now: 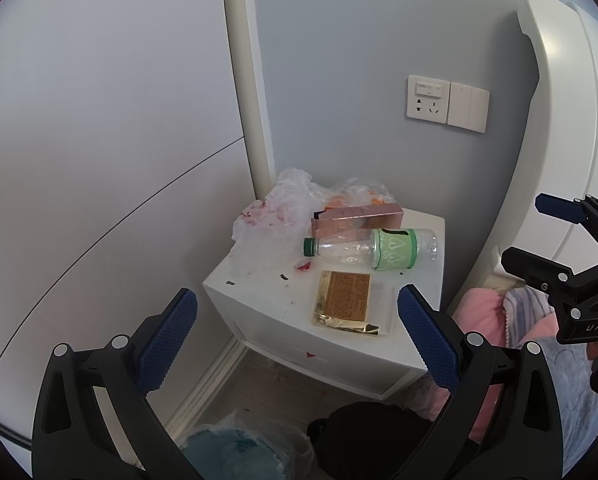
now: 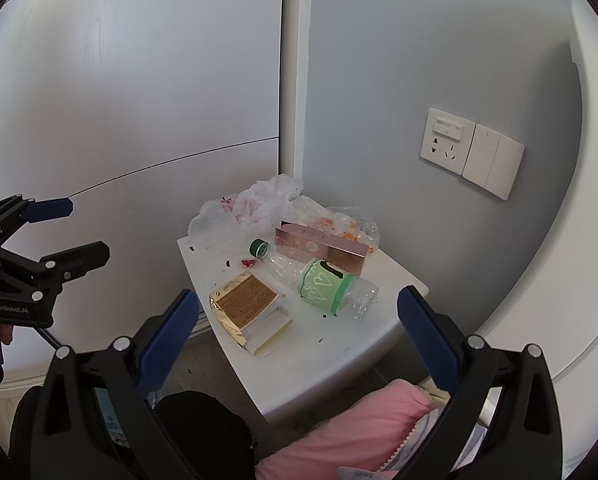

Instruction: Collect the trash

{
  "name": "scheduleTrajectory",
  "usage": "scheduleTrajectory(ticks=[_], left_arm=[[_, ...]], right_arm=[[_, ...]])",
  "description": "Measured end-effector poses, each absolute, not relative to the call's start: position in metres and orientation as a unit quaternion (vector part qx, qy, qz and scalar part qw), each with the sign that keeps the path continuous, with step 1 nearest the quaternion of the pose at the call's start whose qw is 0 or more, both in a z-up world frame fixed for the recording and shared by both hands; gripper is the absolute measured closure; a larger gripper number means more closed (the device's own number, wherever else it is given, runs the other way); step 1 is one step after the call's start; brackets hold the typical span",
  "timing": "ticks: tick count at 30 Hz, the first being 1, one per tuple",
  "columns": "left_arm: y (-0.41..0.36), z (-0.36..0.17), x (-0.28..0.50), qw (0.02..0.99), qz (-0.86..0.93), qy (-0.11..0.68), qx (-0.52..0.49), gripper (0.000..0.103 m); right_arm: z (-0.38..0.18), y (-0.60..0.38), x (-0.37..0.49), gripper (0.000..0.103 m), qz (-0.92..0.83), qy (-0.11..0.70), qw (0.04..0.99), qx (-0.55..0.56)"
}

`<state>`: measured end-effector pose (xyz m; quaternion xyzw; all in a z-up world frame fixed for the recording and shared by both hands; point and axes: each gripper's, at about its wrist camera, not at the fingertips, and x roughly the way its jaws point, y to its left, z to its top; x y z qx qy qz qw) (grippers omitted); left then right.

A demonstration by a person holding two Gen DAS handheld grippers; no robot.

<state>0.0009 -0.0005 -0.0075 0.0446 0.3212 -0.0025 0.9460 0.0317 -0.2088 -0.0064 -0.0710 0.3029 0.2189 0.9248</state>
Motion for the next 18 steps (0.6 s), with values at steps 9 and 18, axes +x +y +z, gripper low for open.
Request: scheduleTrajectory(ticks=[9, 18], left_arm=[[0.002, -0.012, 0.0, 0.945, -0.004, 0.323, 0.043, 0.006], [0.013, -0.027, -0.001, 0.94, -0.011, 0.337, 0.043, 0.006]], right_arm=[[-0.01, -0.211, 0.032, 0.006, 0.208, 0.316, 0.924, -0.064], [-0.01, -0.208, 0.027, 0.006, 0.2, 0.317, 0.925, -0.061]])
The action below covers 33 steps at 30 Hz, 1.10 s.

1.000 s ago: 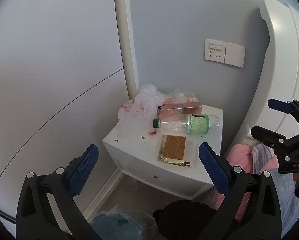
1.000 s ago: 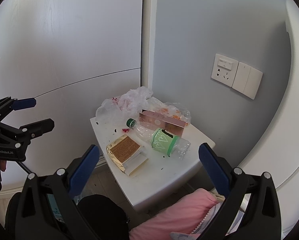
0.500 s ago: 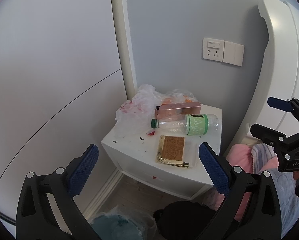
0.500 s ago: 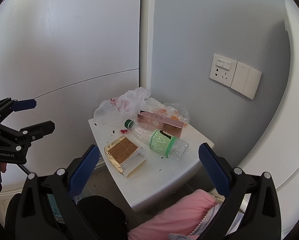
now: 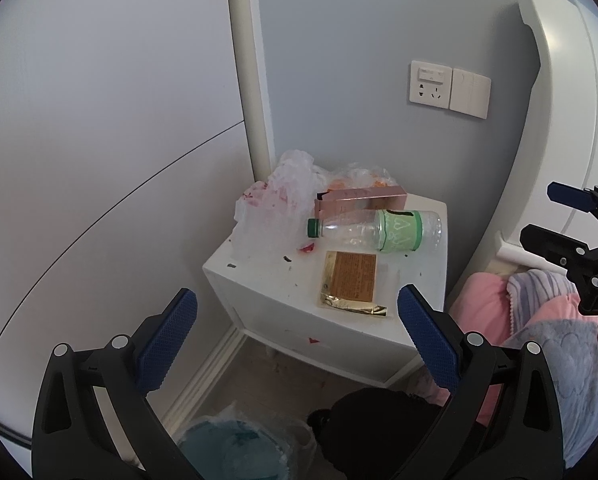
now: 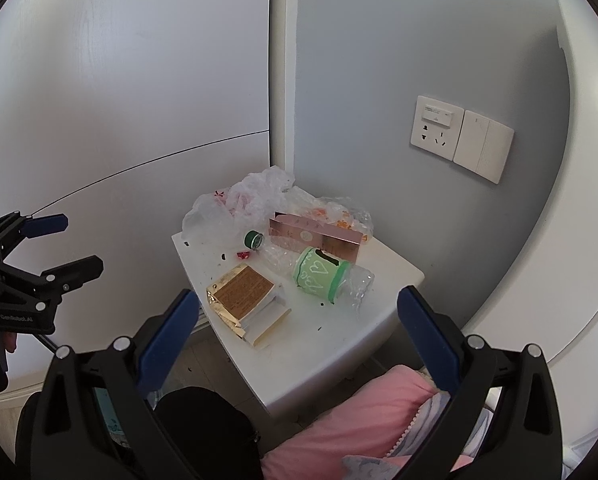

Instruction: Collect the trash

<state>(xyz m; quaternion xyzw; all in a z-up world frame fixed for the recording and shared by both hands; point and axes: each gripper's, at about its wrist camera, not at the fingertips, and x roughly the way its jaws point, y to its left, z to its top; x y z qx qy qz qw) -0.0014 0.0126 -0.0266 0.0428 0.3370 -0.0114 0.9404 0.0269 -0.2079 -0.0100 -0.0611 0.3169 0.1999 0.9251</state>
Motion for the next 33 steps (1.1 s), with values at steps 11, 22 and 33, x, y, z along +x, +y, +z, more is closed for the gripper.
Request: scheduleTrajectory(ticks=[11, 22, 33], left_arm=[[0.01, -0.031, -0.002, 0.938, -0.022, 0.341, 0.05, 0.006], [0.007, -0.04, 0.007, 0.937, -0.028, 0.344, 0.059, 0.006], [0.014, -0.07, 0.031, 0.937, -0.091, 0.33, 0.066, 0.006]], right_arm=[[-0.016, -0.207, 0.028, 0.006, 0.22, 0.323, 0.919, -0.051], [-0.032, -0.207, 0.036, 0.006, 0.243, 0.339, 0.908, -0.026], [-0.073, -0.187, 0.068, 0.006, 0.329, 0.392, 0.857, 0.063]])
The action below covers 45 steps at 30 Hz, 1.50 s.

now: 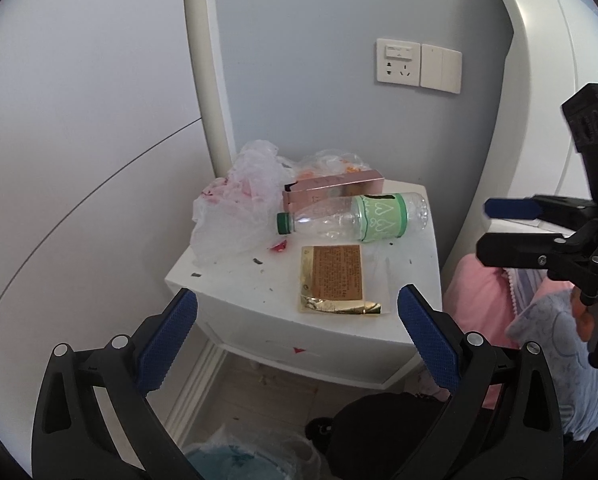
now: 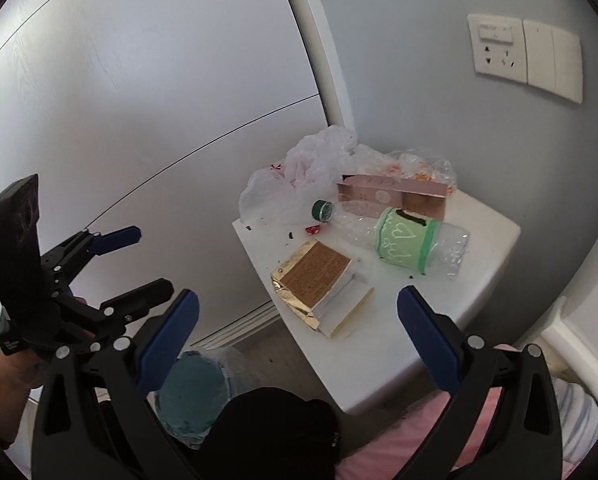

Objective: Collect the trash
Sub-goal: 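Move the right gripper to the gold-foil wrapper and close on it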

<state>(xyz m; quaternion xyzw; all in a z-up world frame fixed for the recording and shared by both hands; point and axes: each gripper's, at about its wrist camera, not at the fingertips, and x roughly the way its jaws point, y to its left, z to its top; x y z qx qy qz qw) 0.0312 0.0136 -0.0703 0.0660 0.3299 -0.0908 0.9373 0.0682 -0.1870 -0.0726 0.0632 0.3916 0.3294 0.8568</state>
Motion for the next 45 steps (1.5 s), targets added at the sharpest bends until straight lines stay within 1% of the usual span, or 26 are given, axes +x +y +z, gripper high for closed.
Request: scheduleTrajectory(ticks=[5, 10, 15, 26, 34, 36, 37, 38, 40, 42, 44, 45], left_arm=[[0.027, -0.088, 0.052, 0.931, -0.118, 0.342, 0.053, 0.006], [0.04, -0.106, 0.075, 0.921, -0.145, 0.359, 0.04, 0.006], [0.044, -0.123, 0.093, 0.913, -0.162, 0.371, 0.054, 0.006], [0.047, -0.15, 0.13, 0.9, -0.199, 0.387, 0.041, 0.006], [0.045, -0.168, 0.143, 0.893, -0.209, 0.397, 0.033, 0.006], [0.044, -0.172, 0.145, 0.891, -0.212, 0.401, 0.032, 0.006], [0.044, -0.173, 0.145, 0.89, -0.215, 0.402, 0.032, 0.006], [0.044, -0.175, 0.146, 0.889, -0.217, 0.403, 0.032, 0.006], [0.042, -0.177, 0.146, 0.888, -0.219, 0.404, 0.033, 0.006], [0.041, -0.18, 0.147, 0.887, -0.22, 0.405, 0.031, 0.006], [0.042, -0.183, 0.147, 0.886, -0.217, 0.408, 0.031, 0.006], [0.042, -0.184, 0.147, 0.886, -0.217, 0.409, 0.031, 0.006]], right_arm=[[-0.099, -0.173, 0.091, 0.006, 0.355, 0.412, 0.832, 0.11], [-0.128, -0.164, 0.115, 0.006, 0.354, 0.452, 0.805, 0.151], [-0.151, -0.155, 0.136, 0.006, 0.352, 0.476, 0.787, 0.171], [-0.175, -0.141, 0.171, 0.007, 0.347, 0.5, 0.769, 0.196], [-0.19, -0.136, 0.189, 0.008, 0.348, 0.514, 0.754, 0.215], [-0.195, -0.133, 0.192, 0.021, 0.352, 0.516, 0.752, 0.213], [-0.197, -0.13, 0.194, 0.032, 0.35, 0.517, 0.752, 0.213], [-0.199, -0.13, 0.194, 0.035, 0.35, 0.518, 0.75, 0.215], [-0.202, -0.128, 0.197, 0.037, 0.352, 0.52, 0.747, 0.218], [-0.206, -0.126, 0.199, 0.043, 0.355, 0.522, 0.744, 0.22], [-0.209, -0.124, 0.202, 0.057, 0.356, 0.524, 0.742, 0.221], [-0.211, -0.125, 0.203, 0.061, 0.356, 0.526, 0.74, 0.22]])
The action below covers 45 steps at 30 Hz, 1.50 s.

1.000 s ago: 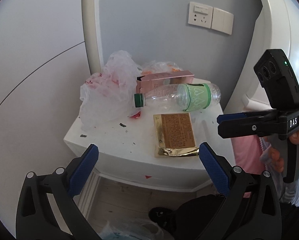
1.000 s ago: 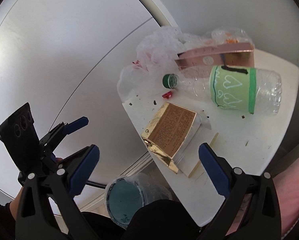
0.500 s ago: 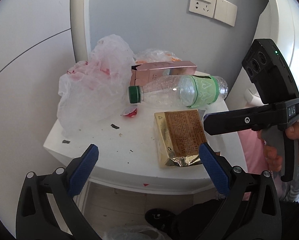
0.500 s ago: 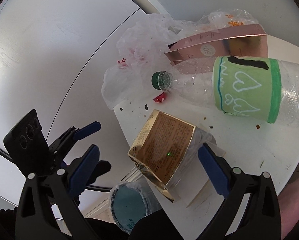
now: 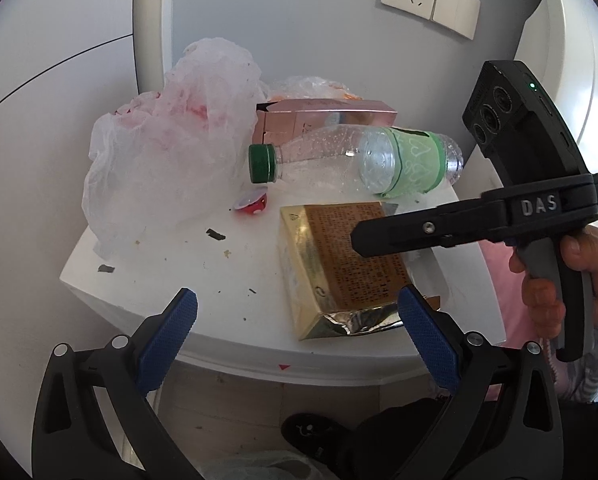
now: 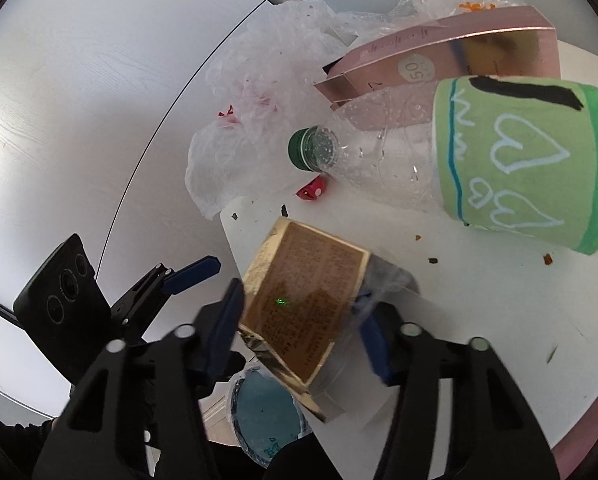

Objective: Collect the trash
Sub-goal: 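Move the right gripper to the gold-foil wrapper and close on it, then lift the gold-foil wrapper with the right gripper over the blue bin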

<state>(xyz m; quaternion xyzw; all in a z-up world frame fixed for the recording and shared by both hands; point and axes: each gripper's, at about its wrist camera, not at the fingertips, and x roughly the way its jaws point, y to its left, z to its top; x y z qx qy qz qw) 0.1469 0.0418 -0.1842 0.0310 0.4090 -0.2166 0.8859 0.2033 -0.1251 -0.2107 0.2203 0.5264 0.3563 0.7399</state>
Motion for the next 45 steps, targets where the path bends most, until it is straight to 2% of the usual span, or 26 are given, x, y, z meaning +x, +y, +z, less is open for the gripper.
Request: scheduleTrajectory(ticks=[2, 3, 14, 33, 45], left_arm=[[0.043, -0.186, 0.146, 0.886, -0.213, 0.412, 0.033, 0.006], [0.043, -0.187, 0.146, 0.886, -0.211, 0.412, 0.033, 0.006], [0.049, -0.177, 0.141, 0.894, -0.2, 0.4, 0.027, 0.006], [0.047, -0.09, 0.061, 0.929, -0.15, 0.336, 0.039, 0.006], [0.089, -0.07, -0.016, 0.943, -0.061, 0.327, 0.019, 0.006]], right_arm=[[-0.214, -0.123, 0.205, 0.075, 0.354, 0.529, 0.741, 0.214], [-0.214, -0.123, 0.205, 0.078, 0.353, 0.529, 0.742, 0.211], [-0.196, -0.132, 0.2, 0.092, 0.363, 0.498, 0.754, 0.227], [-0.082, -0.147, 0.127, 0.093, 0.399, 0.417, 0.801, 0.159], [-0.05, -0.091, 0.069, 0.093, 0.472, 0.397, 0.781, 0.103]])
